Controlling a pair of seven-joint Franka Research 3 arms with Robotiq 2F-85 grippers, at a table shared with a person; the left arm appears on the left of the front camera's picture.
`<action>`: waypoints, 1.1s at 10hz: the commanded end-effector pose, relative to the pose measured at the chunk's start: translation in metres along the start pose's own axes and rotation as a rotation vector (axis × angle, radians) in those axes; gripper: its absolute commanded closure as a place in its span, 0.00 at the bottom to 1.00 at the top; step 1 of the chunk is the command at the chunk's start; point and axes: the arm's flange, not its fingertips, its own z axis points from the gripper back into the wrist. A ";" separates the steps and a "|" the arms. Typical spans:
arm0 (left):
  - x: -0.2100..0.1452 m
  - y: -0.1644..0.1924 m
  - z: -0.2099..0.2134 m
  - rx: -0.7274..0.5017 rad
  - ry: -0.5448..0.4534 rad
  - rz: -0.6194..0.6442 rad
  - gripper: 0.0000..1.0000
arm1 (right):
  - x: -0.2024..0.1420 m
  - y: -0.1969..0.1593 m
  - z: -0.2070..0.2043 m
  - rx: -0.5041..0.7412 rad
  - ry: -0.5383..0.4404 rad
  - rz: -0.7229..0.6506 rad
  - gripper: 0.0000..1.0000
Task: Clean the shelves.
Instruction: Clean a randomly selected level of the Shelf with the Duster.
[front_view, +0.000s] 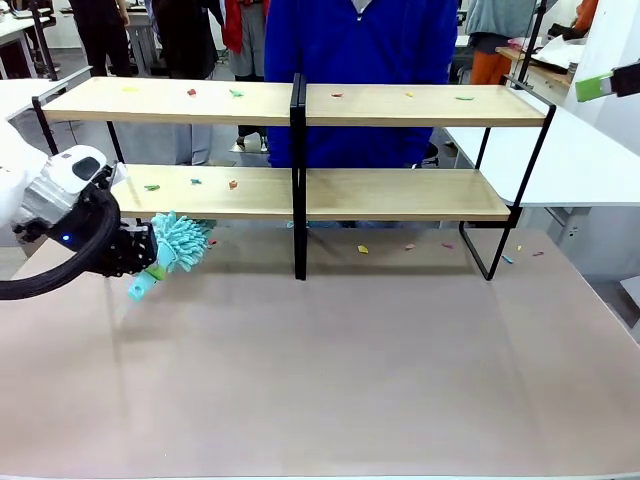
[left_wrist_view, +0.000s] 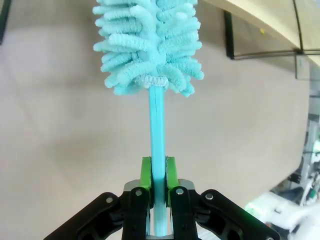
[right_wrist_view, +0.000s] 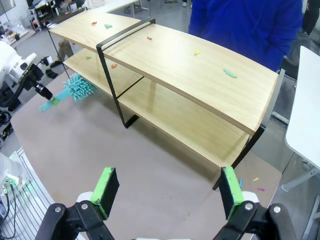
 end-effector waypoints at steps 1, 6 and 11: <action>-0.020 0.004 -0.023 0.055 0.021 0.033 0.87 | -0.001 0.000 0.000 0.006 -0.003 0.005 0.00; -0.011 0.004 -0.041 0.008 0.060 0.026 0.87 | -0.001 0.000 0.000 0.006 -0.003 0.005 0.00; -0.012 0.010 -0.049 0.158 -0.019 0.120 0.87 | -0.001 0.000 0.000 0.006 -0.003 0.005 0.00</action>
